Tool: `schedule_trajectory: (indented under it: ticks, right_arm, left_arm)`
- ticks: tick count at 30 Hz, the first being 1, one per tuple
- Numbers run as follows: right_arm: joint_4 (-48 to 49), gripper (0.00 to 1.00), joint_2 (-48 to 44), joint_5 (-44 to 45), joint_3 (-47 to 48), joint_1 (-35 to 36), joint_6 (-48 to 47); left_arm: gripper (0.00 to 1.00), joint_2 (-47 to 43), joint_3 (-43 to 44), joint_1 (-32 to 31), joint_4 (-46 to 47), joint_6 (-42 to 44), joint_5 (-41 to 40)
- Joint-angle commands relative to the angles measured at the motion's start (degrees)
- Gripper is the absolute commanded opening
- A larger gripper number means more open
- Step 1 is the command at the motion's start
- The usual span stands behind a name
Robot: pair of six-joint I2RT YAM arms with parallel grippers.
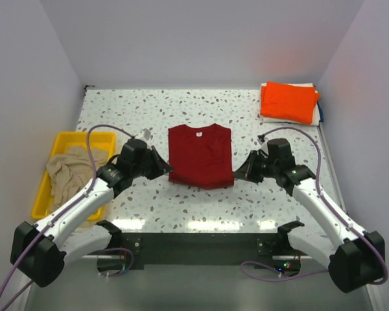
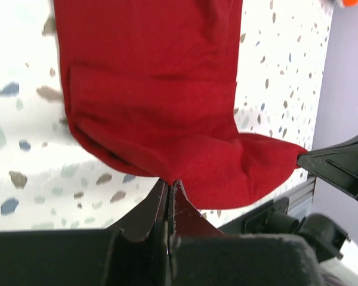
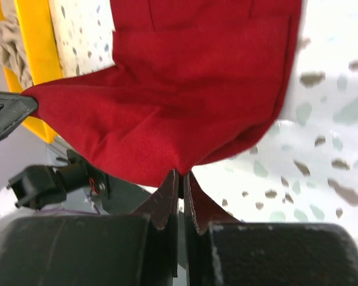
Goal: Fold and stack the t-shirts
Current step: Fold the tshirt
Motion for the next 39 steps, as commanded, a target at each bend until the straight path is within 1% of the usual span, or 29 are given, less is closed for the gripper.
schedule_trajectory:
  ticks: [1,6,9,10,11,12,13,14,16,17,20,21,22,27,28,29,31,33,35,36,37,38,39]
  right_arm:
    - [5.4,0.0,6.4,2.3,7.3,-0.2,-0.7]
    - [7.8,0.0,16.9,2.1,16.5,-1.0,-0.7]
    - [8.9,0.0,24.6,0.8,21.3,-2.7,-0.5]
    - [9.3,0.0,26.3,0.3,22.5,-3.1,-0.1]
    - [9.8,0.0,29.9,-0.9,23.6,-4.1,0.1]
    - [10.8,0.0,31.5,-1.3,26.0,-4.5,0.5]
    - [11.2,0.0,33.1,-1.7,27.2,-5.0,0.9]
    - [11.4,0.0,37.1,-2.3,28.6,-5.7,1.0]
    - [11.9,0.0,40.9,-3.5,32.8,-6.7,1.7]
    - [12.6,0.0,44.2,-4.4,35.3,-7.0,2.0]
    - [13.1,0.0,49.4,-5.3,39.3,-8.4,2.7]
    - [13.3,0.0,52.9,-5.6,42.3,-8.8,2.9]
    - [13.2,0.0,54.5,-6.0,43.7,-9.1,3.3]
    - [15.4,0.0,63.9,-8.2,52.7,-11.4,5.3]
    - [15.6,0.0,67.1,-8.8,54.1,-11.7,5.6]
    - [15.8,0.0,68.6,-9.2,56.7,-11.9,5.9]
    - [16.6,0.0,72.1,-10.2,58.9,-12.5,6.9]
    - [17.9,0.0,74.1,-10.4,61.6,-13.0,7.5]
    - [18.0,0.01,76.5,-10.9,64.3,-13.8,8.1]
    - [18.1,0.04,77.3,-11.2,65.0,-14.0,8.4]
    - [18.1,0.12,77.9,-11.3,65.8,-14.2,8.7]
    - [18.0,0.15,78.7,-11.4,67.0,-14.4,8.8]
    - [17.8,0.19,78.8,-11.2,67.6,-14.6,8.8]
  left_arm:
    - [0.0,6.1,6.6,3.3,4.1,2.4,0.5]
    - [0.0,13.5,12.6,8.5,7.5,3.0,4.9]
    - [0.0,19.3,16.9,11.2,8.4,3.7,6.3]
    - [0.0,22.5,18.1,12.4,8.6,4.0,6.5]
    - [0.0,24.2,20.6,12.9,8.6,4.2,6.8]
    - [0.0,25.9,22.0,13.3,8.5,4.6,7.1]
    - [0.0,29.5,23.2,14.1,8.8,4.7,7.5]
    - [0.0,31.3,25.7,14.5,9.1,4.9,8.6]
    - [0.0,36.5,28.5,15.6,9.7,5.4,9.4]
    - [0.0,38.1,31.2,15.9,9.7,5.8,9.4]
    - [0.0,44.0,35.9,17.3,10.6,5.9,10.7]
    - [0.0,45.4,36.9,17.6,11.1,5.8,11.2]
    - [0.0,48.2,38.0,18.3,12.0,5.8,11.8]
    - [0.0,57.7,48.3,20.7,13.8,6.2,15.8]
    - [0.0,60.7,49.3,21.2,14.5,5.7,16.8]
    - [0.0,61.9,49.8,21.8,17.6,4.9,19.6]
    - [0.0,65.1,50.7,23.0,22.9,3.4,22.0]
    - [0.0,67.6,54.4,23.6,23.5,3.8,23.8]
    - [0.08,70.7,57.3,23.8,24.8,4.2,25.3]
    - [0.14,71.3,58.0,23.9,25.1,4.2,25.4]
    - [0.28,72.2,58.5,24.1,25.9,4.3,25.4]
    - [0.35,72.3,58.6,24.1,26.6,4.4,25.7]
    - [0.47,72.2,58.6,24.8,26.8,4.8,25.6]
